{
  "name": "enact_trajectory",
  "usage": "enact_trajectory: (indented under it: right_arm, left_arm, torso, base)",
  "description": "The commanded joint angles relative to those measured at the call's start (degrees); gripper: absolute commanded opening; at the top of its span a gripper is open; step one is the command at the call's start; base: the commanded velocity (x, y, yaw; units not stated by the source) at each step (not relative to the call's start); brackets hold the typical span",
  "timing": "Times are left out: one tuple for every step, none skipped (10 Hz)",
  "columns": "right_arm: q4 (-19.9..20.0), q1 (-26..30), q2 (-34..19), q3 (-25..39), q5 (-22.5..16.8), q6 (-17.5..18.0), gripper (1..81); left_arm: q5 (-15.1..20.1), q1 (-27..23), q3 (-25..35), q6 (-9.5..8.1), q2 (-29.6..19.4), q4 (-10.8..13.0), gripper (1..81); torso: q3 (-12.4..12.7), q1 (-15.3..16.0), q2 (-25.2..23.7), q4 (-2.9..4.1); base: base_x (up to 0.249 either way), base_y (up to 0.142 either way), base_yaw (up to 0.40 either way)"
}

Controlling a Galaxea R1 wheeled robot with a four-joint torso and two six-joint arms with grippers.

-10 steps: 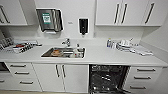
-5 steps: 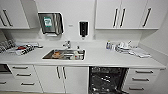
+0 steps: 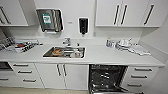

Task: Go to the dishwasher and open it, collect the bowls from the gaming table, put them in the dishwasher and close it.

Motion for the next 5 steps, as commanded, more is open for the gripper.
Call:
enact_trajectory:
  right_arm:
    - [-1.1,2.3,1.0,-1.5,-2.5,-0.2,81.1]
    - [-1.2,2.1,1.2,-1.5,-2.5,-0.2,81.1]
    - [-1.3,2.0,1.3,-1.4,-2.5,-0.1,81.1]
    - [-1.3,1.9,1.3,-1.4,-2.5,-0.2,81.1]
    - [-1.4,1.6,1.3,-1.6,-2.5,-0.1,81.1]
  left_arm:
    - [2.9,-1.9,0.2,0.33,-0.3,-0.2,81.1]
    - [2.9,-1.9,0.2,0.42,-0.3,-0.1,81.1]
    - [2.9,-2.0,0.2,0.42,-0.3,0.0,81.1]
    - [2.9,-1.9,0.2,0.42,-0.2,0.1,81.1]
    - [2.9,-1.9,0.2,0.5,-0.1,0.1,81.1]
  torso:
    - [1.5,-3.5,5.4,0.0]
    - [3.6,-4.7,7.4,0.0]
    - [5.0,-5.8,9.1,0.0]
    - [6.4,-7.0,10.9,0.0]
    - [8.1,-8.2,12.8,0.0]
  base:
    - [0.0,0.0,0.0]
    - [0.0,0.0,0.0]
    - [0.0,0.0,0.0]
    - [0.0,0.0,0.0]
    - [0.0,0.0,0.0]
